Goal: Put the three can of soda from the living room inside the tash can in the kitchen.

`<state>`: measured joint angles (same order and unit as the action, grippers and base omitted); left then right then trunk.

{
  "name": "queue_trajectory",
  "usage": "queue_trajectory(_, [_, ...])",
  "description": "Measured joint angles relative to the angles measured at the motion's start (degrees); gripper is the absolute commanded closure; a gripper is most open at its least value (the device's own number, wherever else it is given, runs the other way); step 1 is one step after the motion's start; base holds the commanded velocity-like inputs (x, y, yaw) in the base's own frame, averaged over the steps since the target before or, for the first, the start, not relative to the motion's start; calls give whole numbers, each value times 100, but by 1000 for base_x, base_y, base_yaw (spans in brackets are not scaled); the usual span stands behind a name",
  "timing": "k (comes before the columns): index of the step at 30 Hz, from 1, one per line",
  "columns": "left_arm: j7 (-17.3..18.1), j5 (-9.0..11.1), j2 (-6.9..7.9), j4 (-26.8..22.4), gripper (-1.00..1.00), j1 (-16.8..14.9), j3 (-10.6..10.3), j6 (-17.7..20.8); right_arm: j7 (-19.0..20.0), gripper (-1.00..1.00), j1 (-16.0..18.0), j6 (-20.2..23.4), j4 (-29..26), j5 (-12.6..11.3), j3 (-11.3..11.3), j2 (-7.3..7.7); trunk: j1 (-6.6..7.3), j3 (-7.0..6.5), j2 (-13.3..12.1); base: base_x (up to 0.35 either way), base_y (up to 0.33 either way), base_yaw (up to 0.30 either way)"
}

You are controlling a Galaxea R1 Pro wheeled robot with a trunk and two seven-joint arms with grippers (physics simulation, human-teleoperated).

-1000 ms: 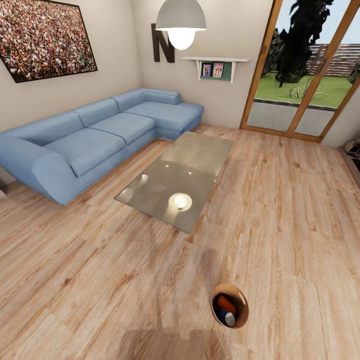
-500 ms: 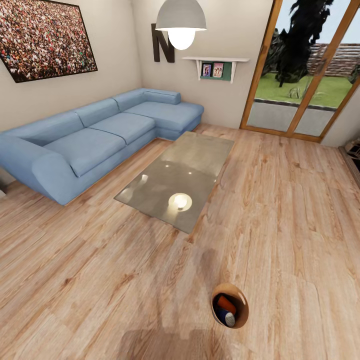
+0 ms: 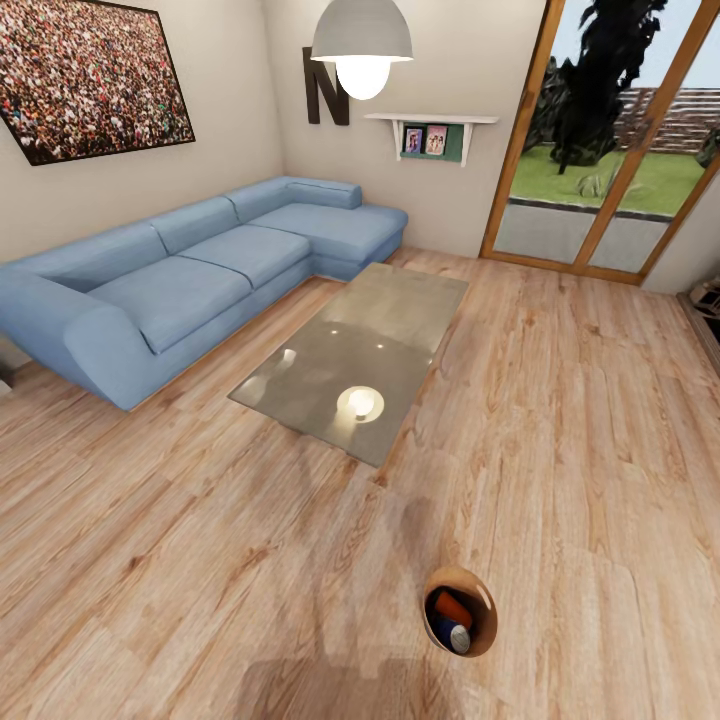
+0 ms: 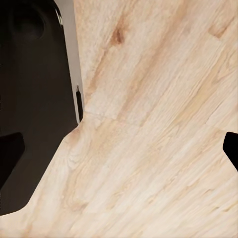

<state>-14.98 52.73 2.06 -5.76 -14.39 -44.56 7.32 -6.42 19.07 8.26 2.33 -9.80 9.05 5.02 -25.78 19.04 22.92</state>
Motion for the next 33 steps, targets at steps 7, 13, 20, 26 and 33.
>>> queue_trajectory(7, [4,-6,-18,17,-100,70,0,-8,0,-100,-34,1,0,-3,0,-16,0,0,0,0,0,0])
queue_trajectory(13, [9,-10,0,26,-100,90,0,-12,0,-100,-122,0,-4,-5,0,-20,0,0,0,0,0,0])
queue_trajectory(20, [11,-12,13,25,-100,93,0,-11,0,-100,-179,0,-2,-5,0,-24,0,0,0,0,0,0])
queue_trajectory(26, [12,-15,1,23,-100,94,0,-12,0,-100,-196,0,-4,-5,0,-26,0,0,0,0,0,0])
queue_trajectory(33, [11,-17,-11,23,-100,94,0,-13,0,-100,-201,0,-4,-5,0,-27,0,0,0,0,0,0])
